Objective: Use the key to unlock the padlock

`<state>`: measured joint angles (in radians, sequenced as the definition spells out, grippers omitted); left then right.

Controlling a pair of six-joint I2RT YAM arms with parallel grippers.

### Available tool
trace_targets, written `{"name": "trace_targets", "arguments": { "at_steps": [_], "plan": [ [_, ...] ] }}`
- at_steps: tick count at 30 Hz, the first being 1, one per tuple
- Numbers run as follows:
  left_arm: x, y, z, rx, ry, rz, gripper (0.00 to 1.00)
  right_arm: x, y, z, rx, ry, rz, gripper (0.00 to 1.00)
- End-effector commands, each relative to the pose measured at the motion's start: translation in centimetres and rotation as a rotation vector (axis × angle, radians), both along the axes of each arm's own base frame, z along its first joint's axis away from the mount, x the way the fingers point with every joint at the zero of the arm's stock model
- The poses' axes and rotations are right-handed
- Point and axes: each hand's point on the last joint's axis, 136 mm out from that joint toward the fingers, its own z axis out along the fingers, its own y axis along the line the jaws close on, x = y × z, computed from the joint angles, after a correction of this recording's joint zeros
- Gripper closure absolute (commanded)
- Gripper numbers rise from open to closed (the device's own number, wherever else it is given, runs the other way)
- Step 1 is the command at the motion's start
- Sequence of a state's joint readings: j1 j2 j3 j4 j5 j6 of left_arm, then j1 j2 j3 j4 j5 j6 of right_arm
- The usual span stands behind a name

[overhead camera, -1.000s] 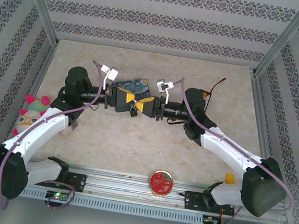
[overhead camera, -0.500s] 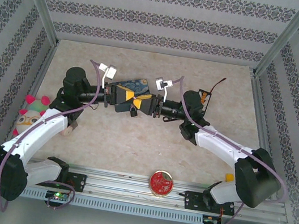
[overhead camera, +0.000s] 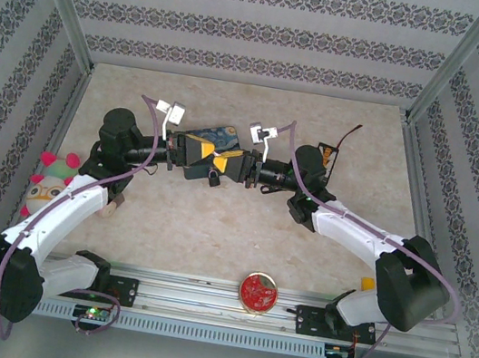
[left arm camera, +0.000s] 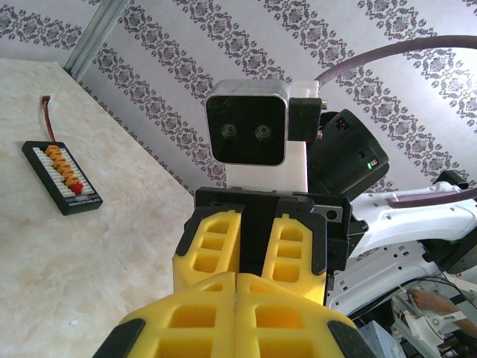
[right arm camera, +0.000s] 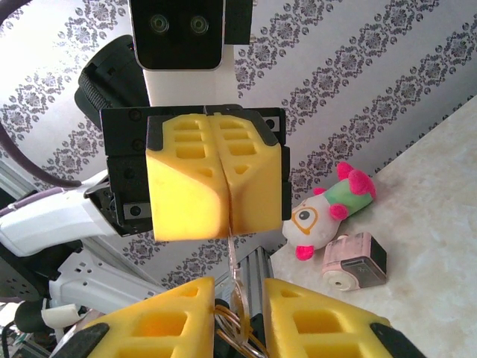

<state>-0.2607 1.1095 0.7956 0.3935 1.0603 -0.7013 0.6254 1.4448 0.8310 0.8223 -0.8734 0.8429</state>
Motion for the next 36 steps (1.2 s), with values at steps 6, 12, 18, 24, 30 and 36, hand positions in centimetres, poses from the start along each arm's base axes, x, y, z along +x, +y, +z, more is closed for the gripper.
{"name": "trace_targets", "arguments": {
  "at_steps": [6, 12, 18, 24, 30, 36],
  "plan": [
    [-0.6, 0.1, 1.2, -0.022, -0.055, 0.004, 1.0, 0.3, -1.4, 1.3, 0.034, -0.043, -0.032, 0.78],
    [-0.3, 0.2, 1.1, -0.022, -0.046, 0.014, 1.0, 0.0, -1.7, 1.7, 0.037, -0.049, -0.026, 0.81],
    [0.1, 0.2, 1.0, -0.03, -0.038, 0.026, 1.0, 0.0, -1.7, 1.4, 0.033, -0.037, -0.021, 0.92],
    [0.8, 0.7, 1.0, -0.04, -0.028, 0.064, 1.0, 0.2, -1.7, 0.7, 0.011, 0.003, -0.025, 1.0],
    [2.0, 1.2, 1.0, -0.043, -0.011, 0.13, 0.84, 0.6, -1.9, -1.4, -0.037, 0.093, -0.037, 1.0],
    [2.9, 1.4, 1.4, -0.062, -0.005, 0.165, 0.29, 0.5, -2.2, -3.0, -0.072, 0.157, -0.039, 1.0]
  ]
}}
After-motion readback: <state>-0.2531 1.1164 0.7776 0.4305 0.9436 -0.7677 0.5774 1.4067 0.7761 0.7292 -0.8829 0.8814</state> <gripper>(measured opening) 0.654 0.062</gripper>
